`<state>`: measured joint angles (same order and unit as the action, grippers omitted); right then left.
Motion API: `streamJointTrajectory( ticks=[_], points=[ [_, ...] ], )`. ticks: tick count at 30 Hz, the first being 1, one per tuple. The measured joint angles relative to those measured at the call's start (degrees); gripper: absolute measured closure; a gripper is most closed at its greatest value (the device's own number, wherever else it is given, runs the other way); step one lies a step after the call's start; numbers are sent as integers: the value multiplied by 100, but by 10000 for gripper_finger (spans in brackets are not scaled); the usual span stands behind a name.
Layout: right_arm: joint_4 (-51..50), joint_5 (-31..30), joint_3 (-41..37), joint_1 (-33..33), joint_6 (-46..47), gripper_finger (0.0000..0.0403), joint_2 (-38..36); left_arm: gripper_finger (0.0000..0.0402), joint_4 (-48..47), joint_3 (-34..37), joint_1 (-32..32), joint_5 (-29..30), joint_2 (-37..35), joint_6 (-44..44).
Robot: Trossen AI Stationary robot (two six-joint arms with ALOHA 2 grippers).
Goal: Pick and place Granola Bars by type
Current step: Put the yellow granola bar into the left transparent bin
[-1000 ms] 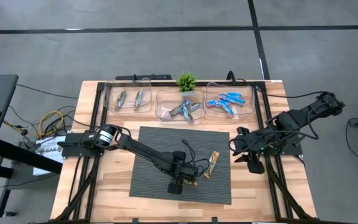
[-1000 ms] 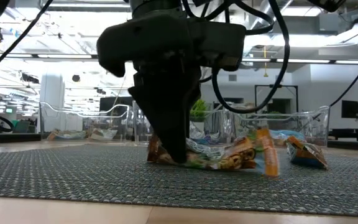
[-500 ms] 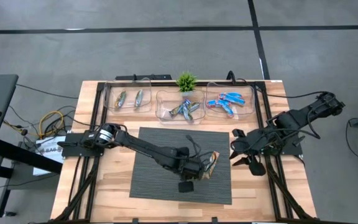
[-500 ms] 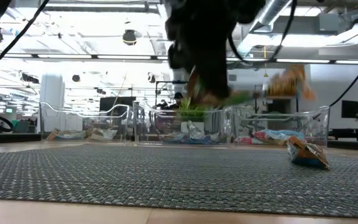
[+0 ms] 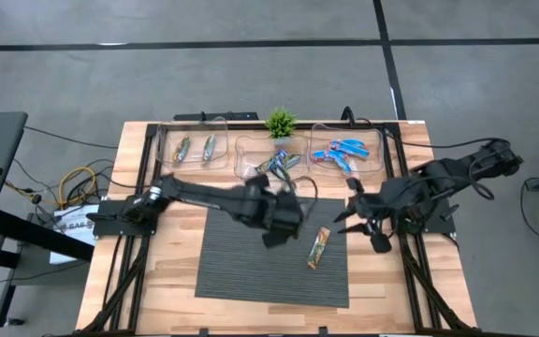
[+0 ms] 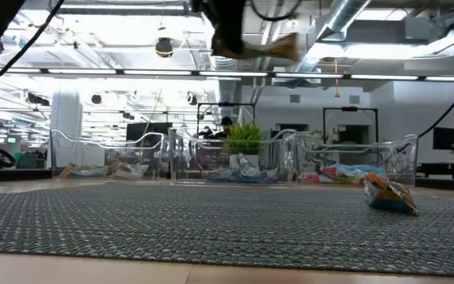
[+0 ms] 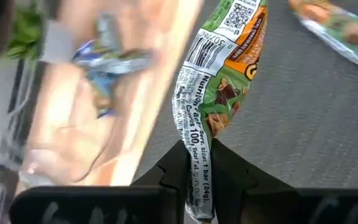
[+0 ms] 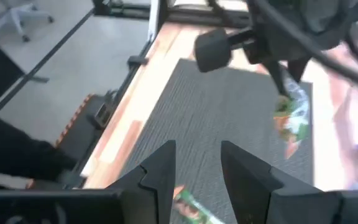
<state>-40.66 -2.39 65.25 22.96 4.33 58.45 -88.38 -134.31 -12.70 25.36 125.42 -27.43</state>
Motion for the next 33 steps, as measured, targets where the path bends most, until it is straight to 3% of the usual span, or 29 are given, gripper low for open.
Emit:
streamJointTrajectory(
  ticks=[8,16,23,33],
  points=[
    [54,-71,0,-509,-297,284,-223,367,-162,1025,638,653,-1570,-471],
    [384,-77,1,-1121,-333,284,-175,363,-168,3020,1809,801,-3380,-1498],
    [388,-75,0,-1623,-330,284,-177,367,71,4825,2822,533,-4540,-1918],
    [386,-138,0,-2313,145,284,-176,363,1791,6591,4468,-256,-5274,-1689]
  ],
)
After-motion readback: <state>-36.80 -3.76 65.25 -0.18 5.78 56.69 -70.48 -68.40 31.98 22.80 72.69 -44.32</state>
